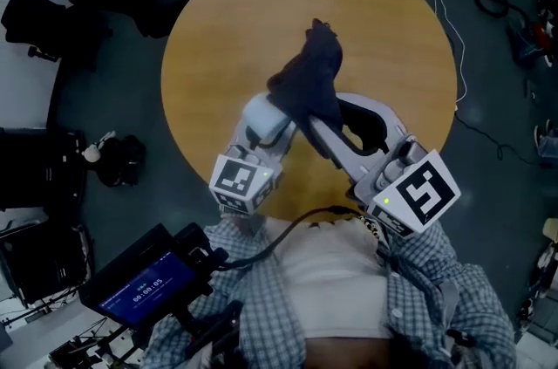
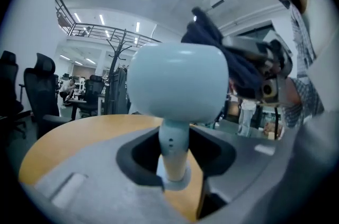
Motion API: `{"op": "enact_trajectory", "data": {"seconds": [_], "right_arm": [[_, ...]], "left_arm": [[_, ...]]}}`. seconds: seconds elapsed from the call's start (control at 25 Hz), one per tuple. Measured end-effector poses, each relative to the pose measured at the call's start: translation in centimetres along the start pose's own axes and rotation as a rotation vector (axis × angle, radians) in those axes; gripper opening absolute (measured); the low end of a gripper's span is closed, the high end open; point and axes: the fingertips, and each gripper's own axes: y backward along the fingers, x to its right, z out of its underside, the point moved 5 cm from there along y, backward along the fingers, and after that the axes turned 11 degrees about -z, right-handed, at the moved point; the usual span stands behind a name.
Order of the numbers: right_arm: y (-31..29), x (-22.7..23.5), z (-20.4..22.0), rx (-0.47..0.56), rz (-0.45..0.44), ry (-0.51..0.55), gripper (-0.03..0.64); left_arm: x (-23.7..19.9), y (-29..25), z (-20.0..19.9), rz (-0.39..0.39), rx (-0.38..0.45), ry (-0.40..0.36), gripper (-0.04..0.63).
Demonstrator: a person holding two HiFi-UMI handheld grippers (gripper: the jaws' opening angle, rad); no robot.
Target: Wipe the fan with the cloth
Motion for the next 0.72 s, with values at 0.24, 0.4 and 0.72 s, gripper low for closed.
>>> {"op": "enact_trajectory", "data": {"seconds": [0.24,0.4,0.72], "right_arm": [[-3.2,-3.6,2.6,-0.177,-0.117,0.193,0.103],[-2.5,-1.7,5.5,-0.217,-0.070,0.159,0.103],[0.6,3.8,14.1,-0.365,0.073,-0.014,0.103]], "left_arm": [[-0.3,-0.8,-1.2,0.019,0.046,0.041,0.147],[-0.6,-0.9,-2.0,0.026,0.079,0.093,0.147],[0.0,-0.6,-2.4,0.081,0.105,0.099,0.147]]}}
